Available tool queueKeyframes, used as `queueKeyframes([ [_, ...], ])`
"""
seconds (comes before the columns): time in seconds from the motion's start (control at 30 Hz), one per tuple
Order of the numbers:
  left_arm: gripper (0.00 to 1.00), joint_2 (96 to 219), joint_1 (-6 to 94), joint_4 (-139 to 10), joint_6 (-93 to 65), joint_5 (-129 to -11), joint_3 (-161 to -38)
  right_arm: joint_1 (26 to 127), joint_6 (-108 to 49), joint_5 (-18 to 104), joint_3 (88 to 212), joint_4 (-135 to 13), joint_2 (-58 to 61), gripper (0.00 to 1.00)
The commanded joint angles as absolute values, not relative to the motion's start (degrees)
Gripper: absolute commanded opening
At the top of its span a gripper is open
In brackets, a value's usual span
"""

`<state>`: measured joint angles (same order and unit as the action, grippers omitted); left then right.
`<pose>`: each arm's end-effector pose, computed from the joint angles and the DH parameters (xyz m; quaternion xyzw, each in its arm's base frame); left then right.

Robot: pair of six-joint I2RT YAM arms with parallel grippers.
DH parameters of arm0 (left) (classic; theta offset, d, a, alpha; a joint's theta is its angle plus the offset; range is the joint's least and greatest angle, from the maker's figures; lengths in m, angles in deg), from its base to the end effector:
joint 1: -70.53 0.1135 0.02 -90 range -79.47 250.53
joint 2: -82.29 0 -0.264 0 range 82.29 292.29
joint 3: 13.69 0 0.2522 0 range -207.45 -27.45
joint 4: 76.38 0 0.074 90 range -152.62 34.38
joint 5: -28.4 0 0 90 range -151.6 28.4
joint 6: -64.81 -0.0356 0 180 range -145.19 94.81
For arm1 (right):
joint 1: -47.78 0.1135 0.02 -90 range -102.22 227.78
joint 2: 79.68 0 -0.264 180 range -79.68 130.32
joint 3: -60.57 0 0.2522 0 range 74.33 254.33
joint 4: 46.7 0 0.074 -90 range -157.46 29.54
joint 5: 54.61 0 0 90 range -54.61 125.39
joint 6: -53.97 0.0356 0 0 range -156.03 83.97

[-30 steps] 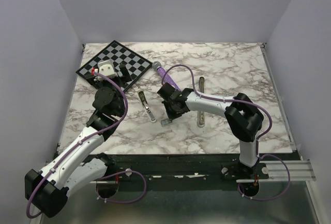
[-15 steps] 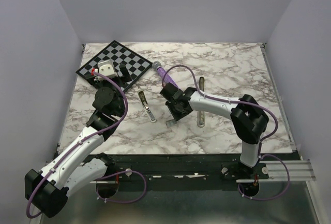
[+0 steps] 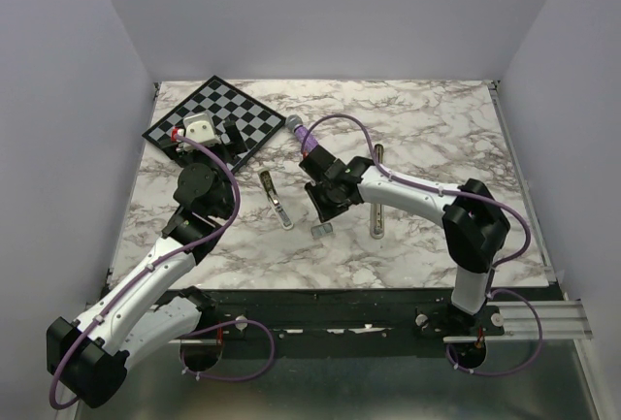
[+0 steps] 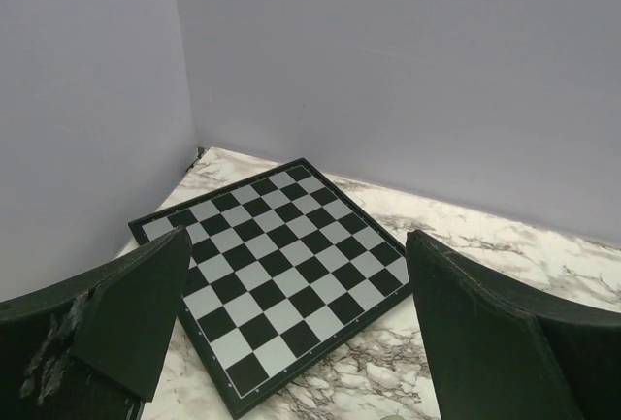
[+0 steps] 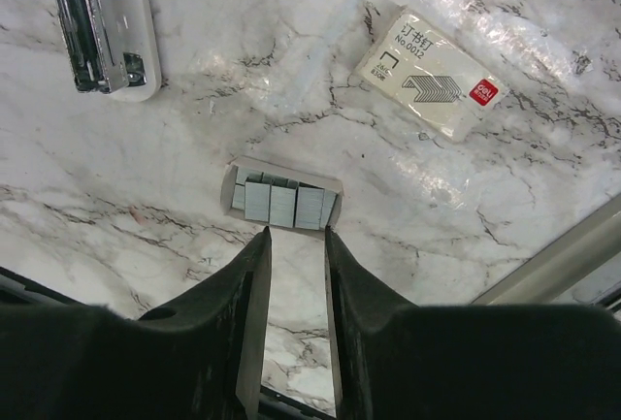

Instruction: Load the staples into the stapler

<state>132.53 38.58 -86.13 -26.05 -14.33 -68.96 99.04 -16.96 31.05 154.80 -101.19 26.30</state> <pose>0.1812 -0.0822 0.3636 -0.1468 0.6260 0.0412 0.7648 0.2422 0.2976 0.2157 -0.2636 0.9417 0.0882 0.1895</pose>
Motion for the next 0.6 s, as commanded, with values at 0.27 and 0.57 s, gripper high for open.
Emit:
queueKeyframes([
  [0.27,0.99,131.69,38.8,-87.32,-26.42,-15.01,-68.32,99.02,-15.29,31.35,156.42,-101.85,31.59,0.36],
  [0.57,0.99,131.69,38.8,-87.32,-26.24,-15.1,-68.23,98.93,-15.2,30.38,156.51,-101.94,33.61,0.32],
])
